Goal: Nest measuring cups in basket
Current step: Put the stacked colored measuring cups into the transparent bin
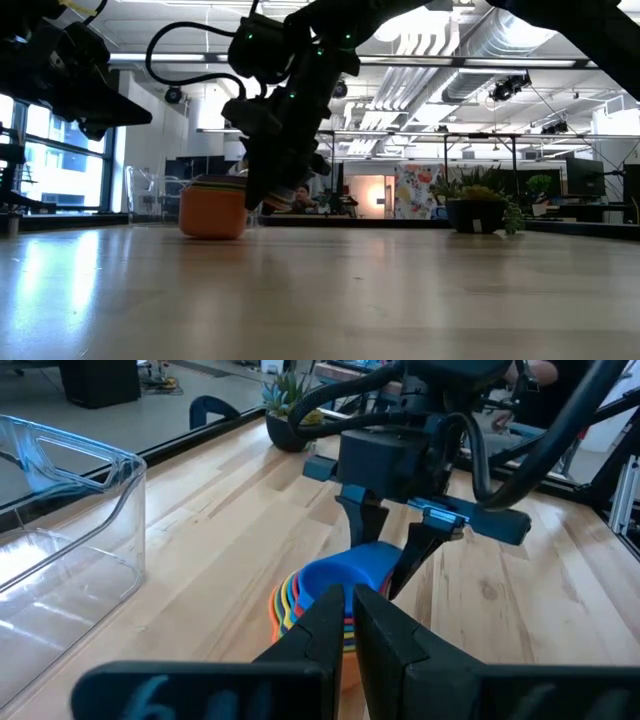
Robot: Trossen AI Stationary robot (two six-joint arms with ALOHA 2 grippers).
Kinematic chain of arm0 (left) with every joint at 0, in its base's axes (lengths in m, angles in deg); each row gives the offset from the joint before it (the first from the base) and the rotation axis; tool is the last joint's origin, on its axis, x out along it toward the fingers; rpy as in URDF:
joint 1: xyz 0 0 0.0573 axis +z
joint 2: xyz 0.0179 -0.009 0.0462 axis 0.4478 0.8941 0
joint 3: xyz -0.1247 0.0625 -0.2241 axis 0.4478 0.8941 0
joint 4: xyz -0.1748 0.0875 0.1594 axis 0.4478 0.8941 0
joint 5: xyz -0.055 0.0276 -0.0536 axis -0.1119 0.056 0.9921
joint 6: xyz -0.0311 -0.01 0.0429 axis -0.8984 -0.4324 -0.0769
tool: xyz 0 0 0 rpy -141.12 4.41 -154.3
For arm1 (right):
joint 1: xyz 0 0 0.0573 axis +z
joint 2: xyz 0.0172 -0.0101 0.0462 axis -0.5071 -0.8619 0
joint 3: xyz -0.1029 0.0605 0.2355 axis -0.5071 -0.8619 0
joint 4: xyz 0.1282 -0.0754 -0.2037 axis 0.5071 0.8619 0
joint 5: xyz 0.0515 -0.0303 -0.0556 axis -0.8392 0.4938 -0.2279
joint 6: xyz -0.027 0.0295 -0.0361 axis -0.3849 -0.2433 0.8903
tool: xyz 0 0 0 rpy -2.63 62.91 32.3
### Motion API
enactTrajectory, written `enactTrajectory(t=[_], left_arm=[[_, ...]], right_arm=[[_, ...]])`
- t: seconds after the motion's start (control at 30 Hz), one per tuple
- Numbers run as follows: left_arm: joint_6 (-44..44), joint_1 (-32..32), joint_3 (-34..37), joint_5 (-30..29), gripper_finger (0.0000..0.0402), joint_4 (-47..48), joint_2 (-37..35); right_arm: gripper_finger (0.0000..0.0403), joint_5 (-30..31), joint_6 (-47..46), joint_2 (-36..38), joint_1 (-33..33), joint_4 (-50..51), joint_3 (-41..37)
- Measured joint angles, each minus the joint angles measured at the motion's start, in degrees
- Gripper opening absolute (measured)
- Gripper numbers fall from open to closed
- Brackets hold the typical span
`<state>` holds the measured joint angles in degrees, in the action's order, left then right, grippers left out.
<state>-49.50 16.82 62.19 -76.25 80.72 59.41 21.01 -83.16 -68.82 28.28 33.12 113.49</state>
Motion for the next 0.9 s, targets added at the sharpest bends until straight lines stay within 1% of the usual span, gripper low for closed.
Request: enactTrajectory(t=[0.13, 0.37, 0.53, 0.7, 0.9], left_arm=[[0.00, -0.01, 0.00, 0.00, 0.0017, 0.00, 0.00], [0.00, 0.00, 0.00, -0.02, 0.0017, 0.00, 0.00], [0.00, -0.02, 0.00, -0.01, 0.0017, 0.00, 0.00], [0.00, 0.00, 0.00, -0.02, 0.0017, 0.01, 0.00], [0.00, -0.02, 0.00, 0.00, 0.0017, 0.02, 0.00]], right_arm=[[0.0156, 0.03, -0.01, 0.00, 0.00, 0.16, 0.00], [0.0213, 0.66, -0.24, 0.00, 0.00, -0.39, 0.00], [0.0254, 0.59, -2.89, -0.07, 0.00, -0.14, 0.52], [0.0280, 1.48, -4.07, -0.09, 0.00, 3.88, 5.47], [0.0283, 5.23, -3.83, -0.09, -0.23, 14.28, 15.29]])
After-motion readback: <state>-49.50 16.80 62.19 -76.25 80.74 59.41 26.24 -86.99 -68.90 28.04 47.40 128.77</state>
